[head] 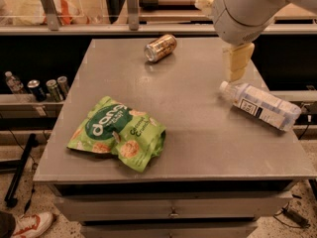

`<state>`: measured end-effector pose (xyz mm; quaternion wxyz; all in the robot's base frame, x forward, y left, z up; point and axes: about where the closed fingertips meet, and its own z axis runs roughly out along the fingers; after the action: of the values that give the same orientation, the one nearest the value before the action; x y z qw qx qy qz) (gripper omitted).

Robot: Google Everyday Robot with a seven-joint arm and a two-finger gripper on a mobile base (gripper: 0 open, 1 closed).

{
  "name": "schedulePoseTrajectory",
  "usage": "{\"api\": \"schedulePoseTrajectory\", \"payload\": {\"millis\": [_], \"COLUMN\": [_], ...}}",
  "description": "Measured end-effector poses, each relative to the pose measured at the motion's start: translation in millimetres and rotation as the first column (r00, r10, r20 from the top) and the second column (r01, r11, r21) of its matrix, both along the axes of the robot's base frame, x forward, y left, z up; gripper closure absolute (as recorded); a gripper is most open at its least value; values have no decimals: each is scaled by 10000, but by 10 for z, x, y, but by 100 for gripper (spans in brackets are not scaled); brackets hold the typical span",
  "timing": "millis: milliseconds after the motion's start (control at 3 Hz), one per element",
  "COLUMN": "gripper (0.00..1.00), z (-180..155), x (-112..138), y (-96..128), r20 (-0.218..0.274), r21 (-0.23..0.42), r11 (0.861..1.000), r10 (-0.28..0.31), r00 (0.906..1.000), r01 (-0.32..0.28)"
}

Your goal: Move orange can near green rice chip bag

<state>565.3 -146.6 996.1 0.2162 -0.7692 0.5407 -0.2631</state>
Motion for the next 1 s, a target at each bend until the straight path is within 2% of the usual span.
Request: {"api": "schedulePoseTrajectory", "payload": {"millis": [333, 667, 1000], "gripper": [0, 0, 0], "z": [19, 110, 228], "x": [370, 715, 985], "y": [99, 182, 243], "r20": [1082, 1897, 2406], "r21": [-828, -1435, -1849], "r11": [9960, 9886, 9810], "r10": [430, 735, 1032], "r00": [9932, 9791, 9651], "r01": [-341, -464, -588]}}
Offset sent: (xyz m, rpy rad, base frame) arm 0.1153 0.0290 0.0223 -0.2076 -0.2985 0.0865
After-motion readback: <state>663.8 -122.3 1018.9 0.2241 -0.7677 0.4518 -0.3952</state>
